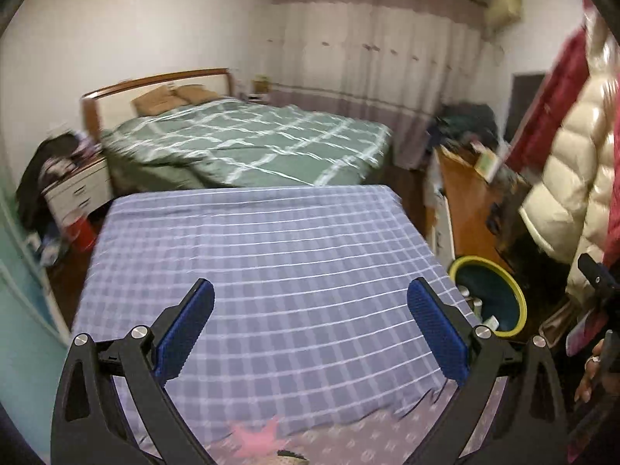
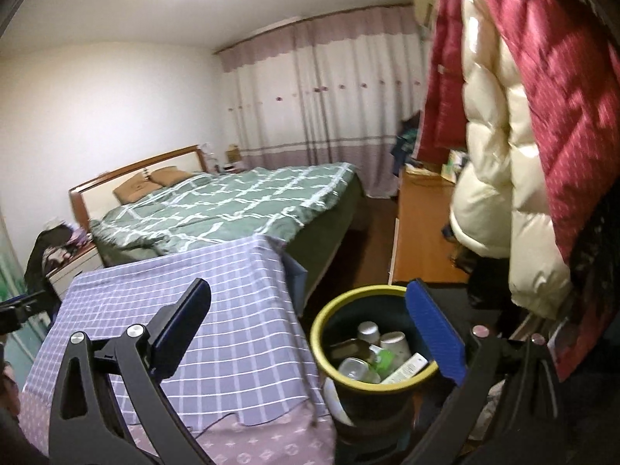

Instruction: Collect trash

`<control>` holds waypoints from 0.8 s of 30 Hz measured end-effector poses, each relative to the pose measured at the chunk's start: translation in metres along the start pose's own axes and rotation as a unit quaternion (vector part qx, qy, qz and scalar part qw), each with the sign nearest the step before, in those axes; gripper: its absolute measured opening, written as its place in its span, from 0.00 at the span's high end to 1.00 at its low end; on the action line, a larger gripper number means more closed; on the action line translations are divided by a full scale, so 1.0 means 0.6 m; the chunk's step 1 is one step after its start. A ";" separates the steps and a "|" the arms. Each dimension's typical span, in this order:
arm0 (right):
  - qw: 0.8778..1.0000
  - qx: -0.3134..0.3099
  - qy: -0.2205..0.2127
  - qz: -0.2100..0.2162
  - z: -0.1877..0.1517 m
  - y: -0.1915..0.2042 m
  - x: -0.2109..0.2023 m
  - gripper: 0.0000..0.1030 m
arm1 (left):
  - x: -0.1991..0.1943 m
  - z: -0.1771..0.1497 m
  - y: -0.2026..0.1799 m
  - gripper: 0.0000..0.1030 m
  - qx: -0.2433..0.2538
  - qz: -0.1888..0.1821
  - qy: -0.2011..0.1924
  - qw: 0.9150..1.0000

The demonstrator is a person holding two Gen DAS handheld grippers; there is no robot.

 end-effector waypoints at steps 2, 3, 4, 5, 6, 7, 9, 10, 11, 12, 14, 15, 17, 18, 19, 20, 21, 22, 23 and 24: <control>1.000 -0.006 -0.003 0.007 0.001 0.011 -0.010 0.07 | -0.034 -0.015 0.029 0.05 -0.018 0.010 -0.014 1.000; 1.000 -0.009 -0.003 0.009 0.000 0.014 -0.014 0.07 | -0.047 -0.021 0.040 0.05 -0.021 0.013 -0.018 1.000; 1.000 -0.011 -0.002 0.011 -0.002 0.018 -0.016 0.07 | -0.059 -0.028 0.048 0.05 -0.024 0.017 -0.023 0.999; 1.000 -0.014 -0.001 0.013 -0.003 0.019 -0.020 0.07 | -0.073 -0.036 0.055 0.05 -0.022 0.025 -0.029 0.999; 1.000 -0.015 -0.001 0.013 -0.004 0.020 -0.025 0.07 | -0.081 -0.041 0.058 0.05 -0.020 0.031 -0.033 0.999; 1.000 -0.015 -0.001 0.012 -0.006 0.017 -0.027 0.07 | -0.090 -0.047 0.063 0.05 -0.017 0.038 -0.038 0.998; 1.000 -0.018 0.001 0.013 -0.009 0.018 -0.033 0.07 | -0.106 -0.060 0.065 0.05 -0.013 0.051 -0.047 0.997; 1.000 -0.019 0.002 0.012 -0.011 0.018 -0.037 0.07 | -0.113 -0.066 0.065 0.05 -0.014 0.053 -0.050 0.997; 1.000 -0.021 0.003 0.011 -0.013 0.018 -0.039 0.07 | -0.118 -0.070 0.068 0.05 -0.018 0.056 -0.052 0.997; 1.000 -0.023 0.005 0.012 -0.015 0.018 -0.041 0.07 | -0.123 -0.075 0.069 0.05 -0.022 0.056 -0.055 0.997; 0.999 -0.029 0.009 0.014 -0.021 0.022 -0.043 0.07 | -0.135 -0.085 0.071 0.05 -0.029 0.052 -0.058 0.997; 0.999 -0.032 0.010 0.015 -0.024 0.024 -0.044 0.07 | -0.144 -0.094 0.071 0.05 -0.031 0.053 -0.059 0.996; 0.999 -0.038 0.013 0.020 -0.029 0.031 -0.045 0.07 | -0.146 -0.095 0.064 0.05 -0.028 0.056 -0.062 0.996; 0.999 -0.041 0.015 0.022 -0.031 0.035 -0.045 0.07 | -0.153 -0.097 0.062 0.05 -0.025 0.060 -0.065 0.996; 0.999 -0.044 0.017 0.024 -0.033 0.039 -0.046 0.07 | -0.159 -0.102 0.060 0.05 -0.023 0.063 -0.068 0.995; 0.998 -0.046 0.017 0.025 -0.034 0.040 -0.046 0.07 | -0.164 -0.103 0.058 0.05 -0.021 0.066 -0.071 0.995; 0.998 -0.048 0.019 0.027 -0.036 0.044 -0.045 0.07 | -0.169 -0.104 0.057 0.05 -0.020 0.066 -0.074 0.995; 0.998 -0.050 0.020 0.029 -0.037 0.046 -0.045 0.07 | -0.172 -0.104 0.054 0.05 -0.020 0.065 -0.075 0.995; 0.998 -0.051 0.021 0.030 -0.038 0.049 -0.045 0.07 | -0.174 -0.105 0.054 0.05 -0.020 0.066 -0.076 0.995; 0.998 -0.052 0.021 0.031 -0.038 0.050 -0.044 0.07 | -0.175 -0.105 0.054 0.05 -0.020 0.067 -0.076 0.995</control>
Point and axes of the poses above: each gripper's, at about its wrist camera, not at the fingertips, and x roughly the way its jaws point, y to its left, z to its top, the point moved 3 cm from there along x, roughly the way its jaws point, and after that the axes turned 3 degrees about -z, right-handed, at the moved point
